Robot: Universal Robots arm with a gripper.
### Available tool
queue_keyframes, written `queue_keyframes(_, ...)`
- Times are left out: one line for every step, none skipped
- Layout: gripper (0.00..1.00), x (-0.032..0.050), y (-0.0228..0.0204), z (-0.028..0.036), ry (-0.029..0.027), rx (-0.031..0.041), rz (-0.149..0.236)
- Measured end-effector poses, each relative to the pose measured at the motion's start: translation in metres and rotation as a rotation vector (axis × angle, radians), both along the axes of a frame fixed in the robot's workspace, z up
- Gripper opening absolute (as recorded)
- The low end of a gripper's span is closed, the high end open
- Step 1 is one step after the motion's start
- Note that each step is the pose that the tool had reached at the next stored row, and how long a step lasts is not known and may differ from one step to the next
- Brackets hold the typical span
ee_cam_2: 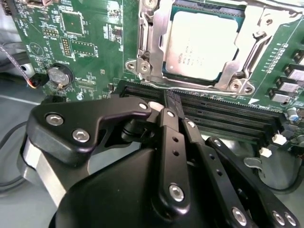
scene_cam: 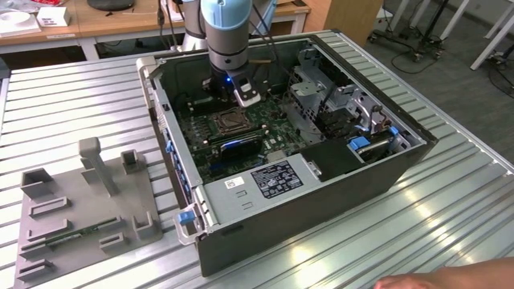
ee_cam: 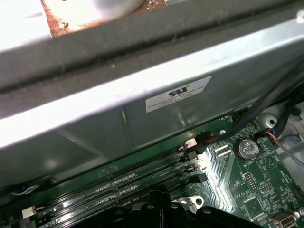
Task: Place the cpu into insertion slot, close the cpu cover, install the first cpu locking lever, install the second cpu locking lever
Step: 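Install the first cpu locking lever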
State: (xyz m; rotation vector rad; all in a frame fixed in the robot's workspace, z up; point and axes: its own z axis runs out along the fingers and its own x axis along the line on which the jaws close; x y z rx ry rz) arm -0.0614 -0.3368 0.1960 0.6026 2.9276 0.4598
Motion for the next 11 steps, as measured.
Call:
queue_keyframes(0.11, 0.0000, 0.0000, 0.0007, 0.0000, 0.0000, 0.000)
queue_keyframes(0.11, 0.0000, 0.0000, 0.0013, 0.0000, 0.0000, 0.000)
queue_keyframes(0.11, 0.0000, 0.0000, 0.0020, 0.0000, 0.0000, 0.000)
queue_keyframes(0.11, 0.0000, 0.0001, 0.0026, 0.0000, 0.0000, 0.000)
queue_keyframes(0.11, 0.0000, 0.0002, 0.0034, 0.0000, 0.0000, 0.000)
queue_keyframes(0.11, 0.0000, 0.0004, 0.0044, 0.0000, -0.0001, 0.000)
queue_keyframes(0.11, 0.0000, 0.0006, 0.0056, 0.0000, -0.0001, 0.000)
queue_keyframes(0.11, 0.0000, 0.0008, 0.0070, 0.0000, -0.0001, 0.000)
queue_keyframes(0.11, 0.0000, 0.0010, 0.0084, 0.0001, -0.0001, 0.000)
queue_keyframes(0.11, 0.0000, 0.0010, 0.0096, 0.0000, 0.0000, 0.000)
queue_keyframes(0.11, 0.0000, 0.0011, 0.0103, 0.0001, -0.0002, 0.000)
